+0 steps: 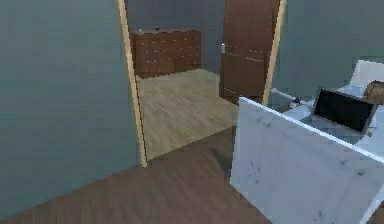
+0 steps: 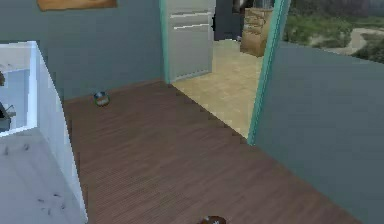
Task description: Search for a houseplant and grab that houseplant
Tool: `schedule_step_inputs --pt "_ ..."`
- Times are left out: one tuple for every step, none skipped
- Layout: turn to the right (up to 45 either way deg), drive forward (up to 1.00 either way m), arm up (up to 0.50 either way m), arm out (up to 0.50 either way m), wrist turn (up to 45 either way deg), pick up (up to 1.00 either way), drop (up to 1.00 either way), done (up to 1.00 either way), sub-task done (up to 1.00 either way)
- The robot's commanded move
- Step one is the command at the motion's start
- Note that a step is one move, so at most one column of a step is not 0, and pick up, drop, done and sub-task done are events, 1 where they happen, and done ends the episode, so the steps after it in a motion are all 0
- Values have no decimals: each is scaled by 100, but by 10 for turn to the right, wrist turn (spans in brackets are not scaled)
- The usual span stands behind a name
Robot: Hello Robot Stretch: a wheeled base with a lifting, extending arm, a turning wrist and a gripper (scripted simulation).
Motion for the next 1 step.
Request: schedule_step_inputs --pt "0 100 0 0 0 0 0 0 0"
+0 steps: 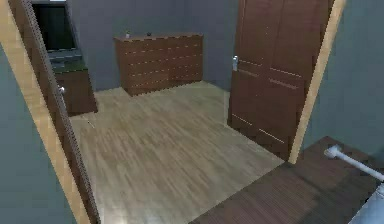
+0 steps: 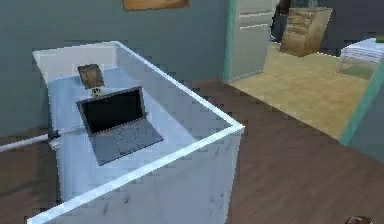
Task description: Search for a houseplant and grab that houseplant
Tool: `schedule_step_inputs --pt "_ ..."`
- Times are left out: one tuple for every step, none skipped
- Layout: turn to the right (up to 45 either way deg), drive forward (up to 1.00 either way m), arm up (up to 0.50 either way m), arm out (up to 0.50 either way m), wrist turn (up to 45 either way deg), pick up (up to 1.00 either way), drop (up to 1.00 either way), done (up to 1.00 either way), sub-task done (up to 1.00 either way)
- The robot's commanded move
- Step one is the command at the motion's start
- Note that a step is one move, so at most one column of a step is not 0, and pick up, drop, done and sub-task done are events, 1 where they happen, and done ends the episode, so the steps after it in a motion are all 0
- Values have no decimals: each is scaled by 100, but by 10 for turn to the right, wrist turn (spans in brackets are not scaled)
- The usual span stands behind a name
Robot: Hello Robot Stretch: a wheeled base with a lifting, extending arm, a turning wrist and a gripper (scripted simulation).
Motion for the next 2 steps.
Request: schedule_step_inputs --pt "0 80 0 0 0 0 0 0 0" --pt "-270 0 0 0 0 0 0 0 0"
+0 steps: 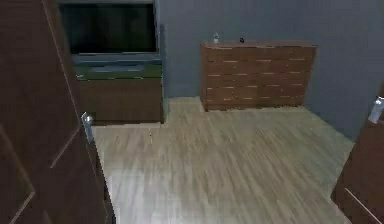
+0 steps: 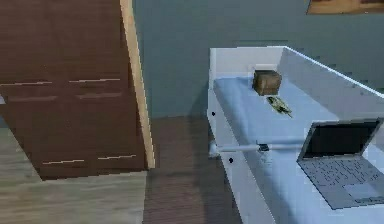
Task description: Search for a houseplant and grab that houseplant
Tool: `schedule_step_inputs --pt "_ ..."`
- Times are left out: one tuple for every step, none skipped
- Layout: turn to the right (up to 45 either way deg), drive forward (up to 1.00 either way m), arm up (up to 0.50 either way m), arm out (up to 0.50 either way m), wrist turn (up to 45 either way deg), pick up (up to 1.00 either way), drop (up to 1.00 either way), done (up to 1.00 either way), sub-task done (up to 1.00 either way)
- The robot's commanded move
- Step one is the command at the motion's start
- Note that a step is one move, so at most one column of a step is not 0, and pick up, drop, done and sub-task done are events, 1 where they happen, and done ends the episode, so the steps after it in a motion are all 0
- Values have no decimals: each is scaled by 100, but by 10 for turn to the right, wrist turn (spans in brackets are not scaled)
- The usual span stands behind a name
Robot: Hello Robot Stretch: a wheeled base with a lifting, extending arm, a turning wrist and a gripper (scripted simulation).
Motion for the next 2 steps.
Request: schedule_step_inputs --pt "0 100 0 0 0 0 0 0 0" --pt "0 100 0 0 0 0 0 0 0"
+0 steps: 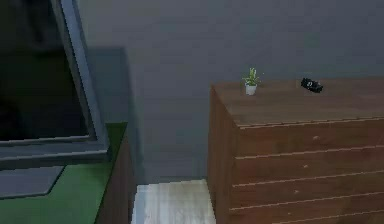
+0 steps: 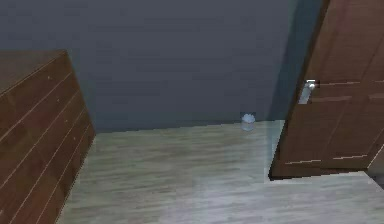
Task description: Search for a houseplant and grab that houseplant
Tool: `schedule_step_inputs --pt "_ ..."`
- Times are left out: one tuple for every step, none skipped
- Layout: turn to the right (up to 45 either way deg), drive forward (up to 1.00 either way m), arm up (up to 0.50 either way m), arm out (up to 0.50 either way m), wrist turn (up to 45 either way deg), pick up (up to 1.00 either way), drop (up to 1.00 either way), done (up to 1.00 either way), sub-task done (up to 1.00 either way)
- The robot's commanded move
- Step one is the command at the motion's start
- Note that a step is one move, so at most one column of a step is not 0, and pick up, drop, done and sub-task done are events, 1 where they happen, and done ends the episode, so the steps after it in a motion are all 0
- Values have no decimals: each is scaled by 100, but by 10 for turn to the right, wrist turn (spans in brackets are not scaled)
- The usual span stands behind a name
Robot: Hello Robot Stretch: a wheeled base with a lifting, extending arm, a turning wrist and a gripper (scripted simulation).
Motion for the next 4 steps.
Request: schedule_step_inputs --pt "-60 0 0 0 0 0 0 0 0" --pt "0 55 0 0 0 0 0 0 0" --pt "-450 0 0 0 0 0 0 0 0" --pt "0 0 50 0 0 0 0 0 0"
